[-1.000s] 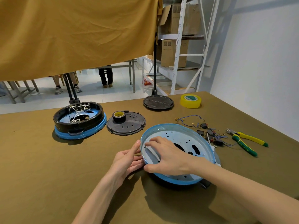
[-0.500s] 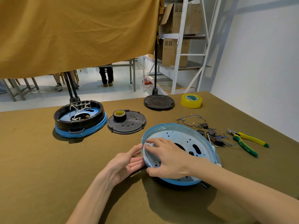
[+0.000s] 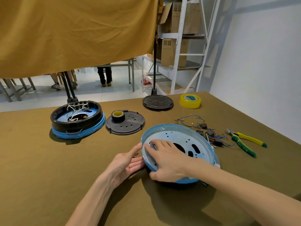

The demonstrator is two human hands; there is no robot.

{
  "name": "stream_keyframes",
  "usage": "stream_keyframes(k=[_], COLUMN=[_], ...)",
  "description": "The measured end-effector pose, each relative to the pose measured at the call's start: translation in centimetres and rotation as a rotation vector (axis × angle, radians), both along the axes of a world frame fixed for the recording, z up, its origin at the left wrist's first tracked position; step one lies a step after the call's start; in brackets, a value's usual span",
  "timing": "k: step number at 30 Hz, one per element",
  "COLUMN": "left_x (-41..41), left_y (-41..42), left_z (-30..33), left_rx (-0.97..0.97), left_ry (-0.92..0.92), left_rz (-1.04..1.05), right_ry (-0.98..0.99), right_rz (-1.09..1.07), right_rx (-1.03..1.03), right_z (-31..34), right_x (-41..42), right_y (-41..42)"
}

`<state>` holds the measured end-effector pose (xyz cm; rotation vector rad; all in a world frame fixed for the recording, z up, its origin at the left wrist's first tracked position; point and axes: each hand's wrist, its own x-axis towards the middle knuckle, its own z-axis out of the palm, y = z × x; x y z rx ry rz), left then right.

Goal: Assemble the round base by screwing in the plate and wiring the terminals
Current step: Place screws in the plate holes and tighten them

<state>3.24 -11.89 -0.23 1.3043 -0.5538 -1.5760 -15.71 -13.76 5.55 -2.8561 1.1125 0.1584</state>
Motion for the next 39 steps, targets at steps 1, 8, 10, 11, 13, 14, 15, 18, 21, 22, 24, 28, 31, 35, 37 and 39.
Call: stream_keyframes(k=[1, 8, 10, 11, 13, 14, 15, 18, 21, 22, 24, 28, 31, 35, 37, 39], left_x=[-0.1, -0.7, -1.1, -1.2, -1.2, -1.2, -1.2, -1.3, -1.5, -1.6, -1.6, -1.5, -1.5, -1.6, -1.6, -1.6], left_y=[0.0, 0.1, 0.1, 0.1, 0.1, 0.2, 0.1, 0.1, 0.0, 0.0, -0.1, -0.1, -0.1, 0.0, -0.1, 0.0], left_z=[0.0, 0.0, 0.0, 0.0, -0.1, -0.2, -0.3, -0.4, -0.4, -0.4, -0.5, -0.8, -0.8, -0.7, -0.7, -0.6], left_rx=[-0.002, -0.039, -0.054, -0.059, -0.064, -0.063, -0.061, -0.056, -0.059, -0.062, -0.067, -0.065, -0.064, -0.065, -0.063, -0.069], left_ry=[-0.003, -0.084, -0.09, -0.088, -0.083, -0.088, -0.097, -0.121, -0.139, -0.145, -0.159, -0.158, -0.151, -0.144, -0.137, -0.136], left_rz=[0.005, 0.032, 0.037, 0.041, 0.047, 0.041, 0.032, 0.015, -0.004, -0.005, 0.004, -0.003, -0.016, -0.005, -0.003, 0.005], right_ry=[-0.02, 0.003, -0.026, -0.038, -0.059, -0.071, -0.085, -0.148, -0.198, -0.2, -0.187, -0.175, -0.215, -0.25, -0.239, -0.261], right_rz=[-0.004, -0.126, -0.187, -0.204, -0.212, -0.205, -0.192, -0.136, -0.125, -0.13, -0.127, -0.073, -0.104, -0.08, -0.072, -0.061], right_rx=[0.002, -0.089, -0.106, -0.126, -0.192, -0.221, -0.234, -0.181, -0.129, -0.124, -0.128, -0.113, -0.139, -0.182, -0.227, -0.201], right_z=[0.1, -0.6, -0.8, -1.0, -1.5, -1.7, -1.8, -2.0, -1.8, -1.8, -1.8, -1.6, -1.9, -2.1, -2.0, -2.1], right_x=[0.1, -0.5, -0.5, -0.5, -0.6, -0.7, -0.8, -1.5, -2.4, -2.4, -2.2, -2.2, -2.6, -1.9, -1.7, -1.7], right_y=[0.0, 0.3, 0.5, 0.6, 0.6, 0.6, 0.6, 0.3, -0.1, -0.2, -0.4, -0.8, -0.8, -0.5, -0.5, -0.4])
